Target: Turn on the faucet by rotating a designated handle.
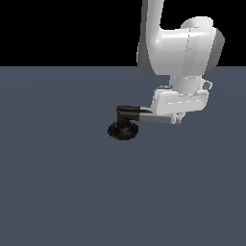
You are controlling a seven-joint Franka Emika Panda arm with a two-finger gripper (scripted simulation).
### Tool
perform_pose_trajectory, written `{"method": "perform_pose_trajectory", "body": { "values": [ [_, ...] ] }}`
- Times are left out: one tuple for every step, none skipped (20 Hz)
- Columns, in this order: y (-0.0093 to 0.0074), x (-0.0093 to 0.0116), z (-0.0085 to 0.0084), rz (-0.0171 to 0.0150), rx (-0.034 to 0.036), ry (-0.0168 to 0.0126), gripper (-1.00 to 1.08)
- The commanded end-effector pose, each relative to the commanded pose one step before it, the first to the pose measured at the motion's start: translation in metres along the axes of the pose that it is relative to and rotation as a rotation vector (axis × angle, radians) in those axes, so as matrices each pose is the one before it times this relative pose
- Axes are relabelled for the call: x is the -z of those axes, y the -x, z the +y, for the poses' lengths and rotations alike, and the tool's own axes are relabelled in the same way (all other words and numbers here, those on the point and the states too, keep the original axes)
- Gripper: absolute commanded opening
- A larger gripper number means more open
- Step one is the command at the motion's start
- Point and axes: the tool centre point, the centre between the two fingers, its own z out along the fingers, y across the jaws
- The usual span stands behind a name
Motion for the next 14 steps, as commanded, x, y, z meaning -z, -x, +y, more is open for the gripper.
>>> {"method": "perform_pose_trajectory", "body": {
  "values": [
    [-0.01402, -0.00106, -0.00214, 0.00517, 0.01688, -0.00030, -1.00],
    [-0.00222, -0.00004, 0.00203, 0.00000, 0.00000, 0.00000, -1.00],
    [-0.00204, -0.00001, 0.00224, -0.00004, -0.00047, 0.00012, -1.00],
    [-0.00219, -0.00004, 0.00200, 0.00000, 0.00000, 0.00000, -1.00],
    [-0.00218, -0.00003, 0.00199, 0.00000, 0.00000, 0.00000, -1.00],
    [-0.00200, -0.00001, 0.00220, -0.00004, -0.00047, 0.00012, -1.00],
    [-0.00215, -0.00003, 0.00196, 0.00000, 0.00000, 0.00000, -1.00],
    [-0.00197, -0.00001, 0.00217, -0.00005, -0.00047, 0.00012, -1.00],
    [-0.00213, -0.00003, 0.00194, 0.00000, 0.00000, 0.00000, -1.00],
    [-0.00194, -0.00001, 0.00215, -0.00005, -0.00047, 0.00012, -1.00],
    [-0.00210, -0.00003, 0.00191, 0.00000, 0.00000, 0.00000, -1.00],
    [-0.00191, -0.00001, 0.00212, -0.00005, -0.00047, 0.00012, -1.00],
    [-0.00207, -0.00003, 0.00188, 0.00000, 0.00000, 0.00000, -1.00],
    [-0.00206, -0.00003, 0.00187, 0.00000, 0.00000, 0.00000, -1.00]
  ]
}}
